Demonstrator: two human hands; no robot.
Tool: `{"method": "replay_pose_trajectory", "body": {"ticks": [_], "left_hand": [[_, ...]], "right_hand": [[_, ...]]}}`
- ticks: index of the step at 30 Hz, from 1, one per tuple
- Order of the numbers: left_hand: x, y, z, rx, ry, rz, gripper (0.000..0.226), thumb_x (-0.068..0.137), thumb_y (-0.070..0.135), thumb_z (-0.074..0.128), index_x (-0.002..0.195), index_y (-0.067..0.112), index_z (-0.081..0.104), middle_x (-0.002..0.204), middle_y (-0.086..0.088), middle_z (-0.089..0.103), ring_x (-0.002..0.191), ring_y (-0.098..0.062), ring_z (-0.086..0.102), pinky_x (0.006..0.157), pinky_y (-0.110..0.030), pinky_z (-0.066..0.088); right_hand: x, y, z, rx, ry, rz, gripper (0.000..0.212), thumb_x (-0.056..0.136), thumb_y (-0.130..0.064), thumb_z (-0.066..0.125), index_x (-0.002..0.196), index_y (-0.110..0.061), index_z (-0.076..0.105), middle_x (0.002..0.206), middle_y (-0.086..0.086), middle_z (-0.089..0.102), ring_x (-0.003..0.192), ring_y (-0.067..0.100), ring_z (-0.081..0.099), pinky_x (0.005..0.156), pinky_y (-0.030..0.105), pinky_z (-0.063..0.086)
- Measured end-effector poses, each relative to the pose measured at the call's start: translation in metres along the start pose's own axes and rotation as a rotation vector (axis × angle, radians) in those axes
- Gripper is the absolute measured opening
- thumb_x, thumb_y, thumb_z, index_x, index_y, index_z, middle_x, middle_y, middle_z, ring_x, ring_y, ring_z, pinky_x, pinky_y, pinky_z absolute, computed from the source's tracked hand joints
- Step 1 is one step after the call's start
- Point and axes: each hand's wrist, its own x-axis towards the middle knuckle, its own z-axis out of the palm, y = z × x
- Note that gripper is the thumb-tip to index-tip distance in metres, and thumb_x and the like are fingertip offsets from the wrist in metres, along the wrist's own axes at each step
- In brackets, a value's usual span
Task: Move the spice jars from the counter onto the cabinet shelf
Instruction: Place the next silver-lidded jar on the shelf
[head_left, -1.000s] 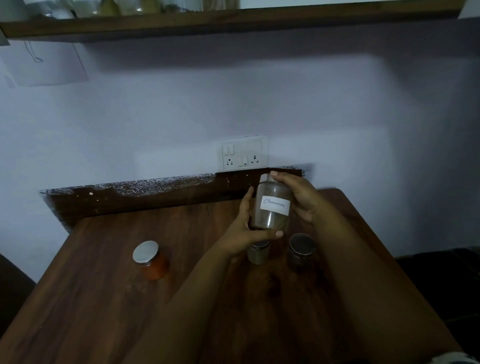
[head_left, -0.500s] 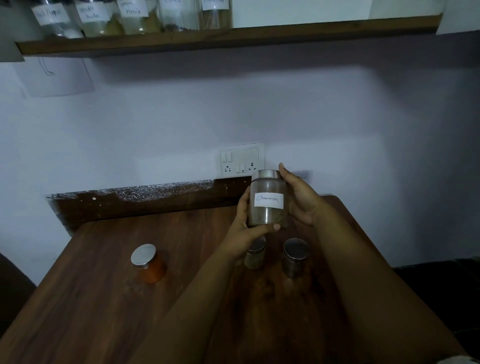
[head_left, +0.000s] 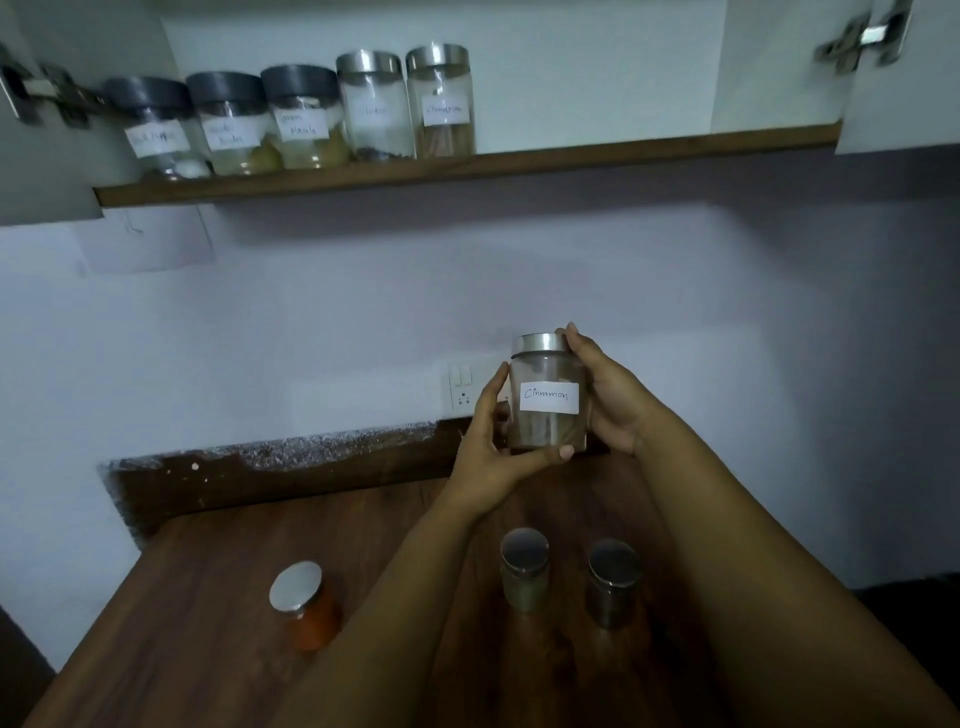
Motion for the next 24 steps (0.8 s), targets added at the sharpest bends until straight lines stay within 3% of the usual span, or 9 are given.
{"method": "replay_pose_trajectory", "body": {"ticks": [5,10,13,17,20,22,24], "left_hand": [[0.037,0.049,-0.020,0.094,0.016,0.171,0.104,0.069,0.027,0.088,0.146,0.051,0.023,0.144,0.010,0.042,0.122,-0.008,0.051,0.088,-0.017,0.053],[0.080,0.104,-0.036,0.154,0.058,0.405,0.107,0.068,0.029,0.088,0.149,0.047,0.021,0.136,0.022,0.041,0.118,0.009,0.047,0.091,-0.012,0.046],[0.107,0.136,-0.043,0.267,0.099,0.538,0.109,0.071,0.031,0.086,0.153,0.040,0.014,0.125,0.014,0.032,0.121,-0.002,0.042,0.102,-0.022,0.043],[0.147,0.178,-0.055,0.389,0.157,0.615,0.110,0.070,0.046,0.082,0.154,0.040,0.010,0.122,0.009,0.031,0.120,-0.011,0.042,0.104,-0.033,0.043],[0.173,0.194,-0.062,0.552,0.215,0.635,0.106,0.075,0.051,0.077,0.155,0.035,0.008,0.132,0.005,0.034,0.127,-0.010,0.032,0.101,-0.027,0.032],[0.186,0.189,-0.068,0.678,0.244,0.621,0.098,0.081,0.050,0.071,0.155,0.027,0.012,0.142,0.000,0.030,0.131,-0.013,0.026,0.103,-0.028,0.028],[0.196,0.174,-0.077,0.806,0.358,0.625,0.081,0.086,0.047,0.065,0.151,0.018,0.025,0.140,-0.007,0.034,0.129,-0.023,0.031,0.104,-0.036,0.034]], "right_hand": [[0.006,-0.061,0.029,-0.163,0.024,-0.187,0.052,0.092,-0.060,0.046,0.138,-0.037,0.039,0.134,0.001,0.055,0.119,0.025,0.057,0.097,0.051,0.049],[0.012,-0.129,0.064,-0.218,0.037,-0.456,0.047,0.097,-0.053,0.041,0.142,-0.041,0.033,0.137,-0.002,0.053,0.120,0.022,0.057,0.096,0.045,0.050],[0.021,-0.167,0.080,-0.193,0.056,-0.585,0.046,0.099,-0.048,0.041,0.144,-0.038,0.033,0.140,-0.002,0.050,0.121,0.020,0.057,0.091,0.038,0.053],[0.043,-0.216,0.093,-0.204,0.046,-0.677,0.045,0.099,-0.047,0.042,0.142,-0.032,0.037,0.135,0.000,0.054,0.116,0.019,0.060,0.092,0.039,0.054],[0.066,-0.246,0.093,-0.211,0.024,-0.715,0.041,0.097,-0.045,0.050,0.133,-0.027,0.042,0.118,0.000,0.060,0.101,0.017,0.063,0.089,0.038,0.054],[0.087,-0.257,0.088,-0.235,0.034,-0.716,0.037,0.094,-0.044,0.055,0.126,-0.028,0.045,0.114,0.002,0.061,0.097,0.020,0.064,0.090,0.040,0.054],[0.110,-0.264,0.078,-0.265,0.062,-0.680,0.037,0.093,-0.045,0.056,0.124,-0.030,0.044,0.115,0.004,0.061,0.096,0.021,0.064,0.089,0.042,0.054]]}}
